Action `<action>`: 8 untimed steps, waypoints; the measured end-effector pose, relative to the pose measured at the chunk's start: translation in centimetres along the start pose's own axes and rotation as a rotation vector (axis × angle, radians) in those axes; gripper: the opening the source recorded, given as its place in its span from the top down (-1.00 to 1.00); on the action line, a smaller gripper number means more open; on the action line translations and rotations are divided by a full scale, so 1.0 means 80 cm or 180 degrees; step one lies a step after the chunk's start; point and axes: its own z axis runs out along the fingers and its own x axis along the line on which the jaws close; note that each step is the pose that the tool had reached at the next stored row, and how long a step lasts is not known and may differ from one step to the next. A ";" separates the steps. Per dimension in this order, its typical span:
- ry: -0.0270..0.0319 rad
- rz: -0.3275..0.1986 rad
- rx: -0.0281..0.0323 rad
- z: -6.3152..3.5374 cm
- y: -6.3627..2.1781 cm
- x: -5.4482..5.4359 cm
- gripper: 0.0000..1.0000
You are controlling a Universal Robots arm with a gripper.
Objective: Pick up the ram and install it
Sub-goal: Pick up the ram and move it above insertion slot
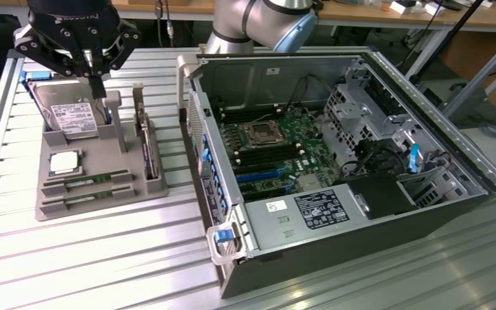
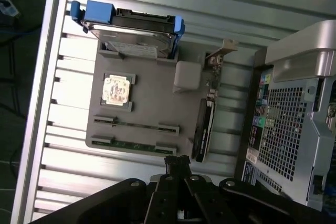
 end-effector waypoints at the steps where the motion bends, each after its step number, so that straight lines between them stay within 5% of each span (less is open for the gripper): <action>1: 0.0001 -0.0037 -0.0001 0.000 0.000 0.000 0.80; 8: 0.0008 -0.0189 -0.0004 0.000 0.000 0.000 0.80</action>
